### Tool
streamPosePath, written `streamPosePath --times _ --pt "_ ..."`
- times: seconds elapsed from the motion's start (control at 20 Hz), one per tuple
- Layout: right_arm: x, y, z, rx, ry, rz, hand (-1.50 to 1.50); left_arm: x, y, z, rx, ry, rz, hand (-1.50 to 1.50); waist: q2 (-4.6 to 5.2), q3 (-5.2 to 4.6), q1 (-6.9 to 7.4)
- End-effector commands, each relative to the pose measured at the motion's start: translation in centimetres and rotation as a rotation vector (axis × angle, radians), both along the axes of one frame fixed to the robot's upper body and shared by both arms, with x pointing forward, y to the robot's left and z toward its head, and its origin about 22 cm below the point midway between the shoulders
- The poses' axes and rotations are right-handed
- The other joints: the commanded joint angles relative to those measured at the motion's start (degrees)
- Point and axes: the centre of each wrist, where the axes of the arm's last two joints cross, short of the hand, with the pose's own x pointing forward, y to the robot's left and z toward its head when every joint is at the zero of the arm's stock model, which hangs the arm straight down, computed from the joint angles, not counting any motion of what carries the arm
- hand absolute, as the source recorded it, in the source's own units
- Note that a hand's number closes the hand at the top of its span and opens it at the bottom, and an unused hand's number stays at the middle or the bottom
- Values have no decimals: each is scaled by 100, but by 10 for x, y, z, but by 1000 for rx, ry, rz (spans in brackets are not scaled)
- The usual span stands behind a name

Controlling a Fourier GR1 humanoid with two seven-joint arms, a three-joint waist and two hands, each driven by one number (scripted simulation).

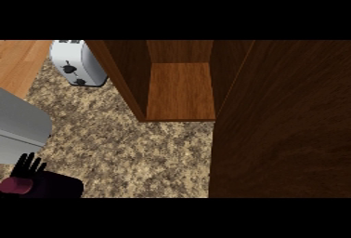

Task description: Pick up the wine, place it into the cabinet and close the cabinet

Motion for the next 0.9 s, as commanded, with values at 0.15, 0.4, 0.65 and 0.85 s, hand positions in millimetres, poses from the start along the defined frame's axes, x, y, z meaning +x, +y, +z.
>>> streamPosePath --times 0.15,0.4,0.65,0.85 --pt "-22 6 30 76 -60 31 -150 10 -7 -30 -56 0 -12 -150 10 -16 23" --pt "-28 7 26 100 -52 37 -150 23 -18 -48 -123 -10 42 -150 7 -19 -27" --pt "-27 0 26 71 -39 22 -150 14 -9 -59 -105 -43 32 -150 11 -16 1" --pt "-27 -5 29 59 -46 47 -150 17 -3 -56 -185 -35 -46 150 8 -14 15"
